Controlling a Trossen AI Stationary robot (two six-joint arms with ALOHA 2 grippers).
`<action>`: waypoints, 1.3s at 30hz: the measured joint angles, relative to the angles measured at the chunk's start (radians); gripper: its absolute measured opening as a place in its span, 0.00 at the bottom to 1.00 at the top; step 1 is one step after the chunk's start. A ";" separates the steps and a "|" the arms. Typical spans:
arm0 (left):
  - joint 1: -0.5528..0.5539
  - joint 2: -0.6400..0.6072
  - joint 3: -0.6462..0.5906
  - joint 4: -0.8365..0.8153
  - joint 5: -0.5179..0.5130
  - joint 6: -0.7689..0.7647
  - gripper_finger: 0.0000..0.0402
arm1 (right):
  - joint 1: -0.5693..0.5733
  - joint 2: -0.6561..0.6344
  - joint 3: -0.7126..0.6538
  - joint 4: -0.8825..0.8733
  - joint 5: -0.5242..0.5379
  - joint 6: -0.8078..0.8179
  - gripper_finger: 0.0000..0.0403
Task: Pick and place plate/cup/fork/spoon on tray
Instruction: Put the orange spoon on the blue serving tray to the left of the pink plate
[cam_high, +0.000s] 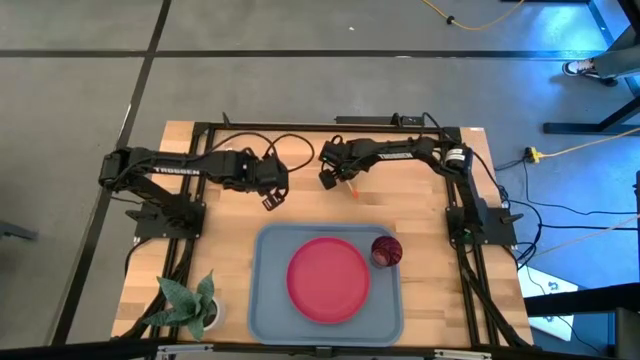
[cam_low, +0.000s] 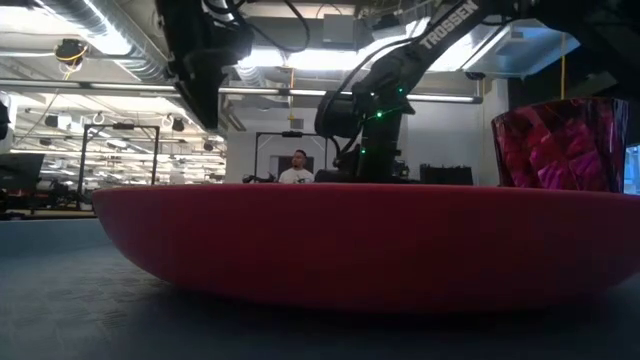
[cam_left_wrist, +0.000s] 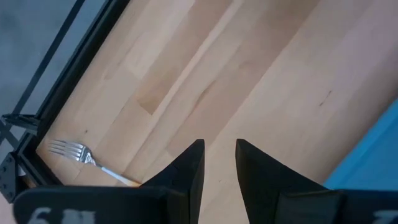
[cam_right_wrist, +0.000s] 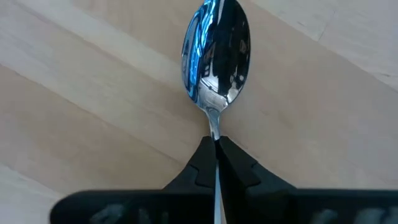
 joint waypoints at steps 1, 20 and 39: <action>-0.005 0.000 0.000 0.000 0.000 0.000 0.21 | -0.001 0.002 0.000 0.000 0.000 0.000 0.00; -0.039 0.000 0.000 0.000 0.000 0.023 0.21 | -0.006 0.005 0.041 0.004 0.036 -0.001 0.22; -0.021 -0.001 0.000 0.021 -0.002 0.114 0.21 | 0.145 -0.037 0.391 -0.591 0.409 -0.157 0.22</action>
